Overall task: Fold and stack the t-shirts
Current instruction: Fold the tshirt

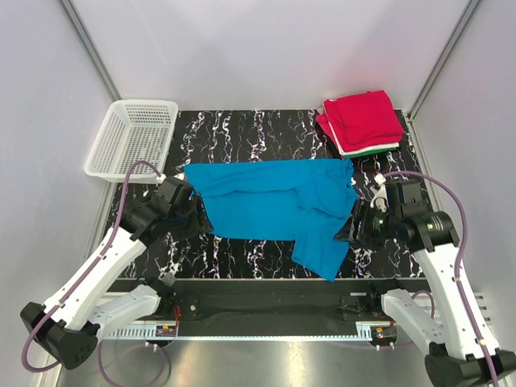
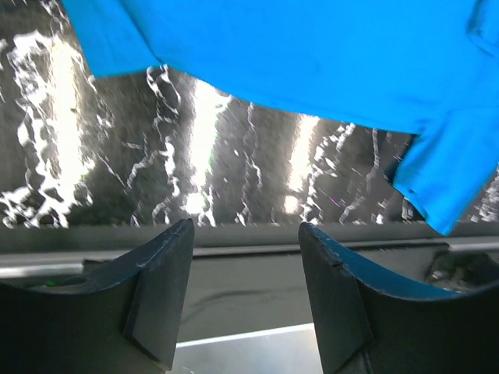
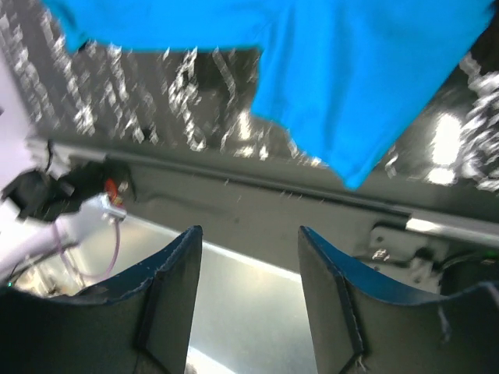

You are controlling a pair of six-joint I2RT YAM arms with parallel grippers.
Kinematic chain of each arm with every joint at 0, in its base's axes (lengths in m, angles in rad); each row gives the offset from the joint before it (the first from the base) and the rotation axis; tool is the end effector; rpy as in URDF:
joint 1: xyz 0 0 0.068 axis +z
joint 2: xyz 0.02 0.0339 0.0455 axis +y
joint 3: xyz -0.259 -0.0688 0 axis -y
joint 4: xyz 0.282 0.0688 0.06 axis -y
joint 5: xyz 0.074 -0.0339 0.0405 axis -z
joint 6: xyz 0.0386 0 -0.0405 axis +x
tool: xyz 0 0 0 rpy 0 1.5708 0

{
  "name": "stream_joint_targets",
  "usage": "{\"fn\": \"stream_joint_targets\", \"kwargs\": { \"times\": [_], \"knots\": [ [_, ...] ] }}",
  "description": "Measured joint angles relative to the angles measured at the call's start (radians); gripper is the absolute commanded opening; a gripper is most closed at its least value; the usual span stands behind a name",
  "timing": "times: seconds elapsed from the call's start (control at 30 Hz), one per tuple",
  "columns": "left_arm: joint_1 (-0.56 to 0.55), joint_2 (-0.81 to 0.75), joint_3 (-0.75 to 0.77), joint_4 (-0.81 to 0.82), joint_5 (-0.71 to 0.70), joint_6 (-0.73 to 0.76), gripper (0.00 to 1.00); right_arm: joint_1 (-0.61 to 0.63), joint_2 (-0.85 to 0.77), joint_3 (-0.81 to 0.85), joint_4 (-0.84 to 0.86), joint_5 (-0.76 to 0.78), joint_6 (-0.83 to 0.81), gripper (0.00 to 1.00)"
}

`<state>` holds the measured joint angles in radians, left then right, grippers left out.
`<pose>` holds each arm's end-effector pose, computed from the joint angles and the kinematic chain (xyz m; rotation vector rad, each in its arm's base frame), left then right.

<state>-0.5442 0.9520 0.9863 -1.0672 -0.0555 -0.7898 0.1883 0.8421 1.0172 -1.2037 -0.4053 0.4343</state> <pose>0.1784 -0.1054 0.2975 -0.3458 2.6354 -0.3952 0.1654 0.0470 0.3212 0.1751 2.6505 0.7445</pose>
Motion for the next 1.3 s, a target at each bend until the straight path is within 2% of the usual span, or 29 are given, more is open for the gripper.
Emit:
{"fn": "stream_joint_targets", "kwargs": {
  "times": [0.2,0.67,0.87,1.1,1.3],
  "knots": [
    [-0.011,-0.021,0.000,-0.048,-0.008,-0.060,0.61,0.009,-0.027,-0.016,-0.031,-0.072,0.040,0.60],
    [-0.018,-0.041,0.028,-0.139,-0.032,-0.075,0.62,0.010,-0.015,0.006,-0.083,-0.074,0.071,0.60],
    [-0.018,0.015,0.049,-0.148,-0.046,-0.042,0.62,0.010,-0.050,0.000,-0.097,-0.061,0.071,0.59],
    [-0.019,0.103,0.066,-0.108,-0.082,-0.032,0.65,0.010,-0.023,-0.099,-0.102,-0.042,0.059,0.64],
    [-0.019,0.071,-0.032,-0.070,-0.093,-0.074,0.66,0.010,0.042,-0.067,-0.095,-0.016,0.092,0.64]
  ]
}}
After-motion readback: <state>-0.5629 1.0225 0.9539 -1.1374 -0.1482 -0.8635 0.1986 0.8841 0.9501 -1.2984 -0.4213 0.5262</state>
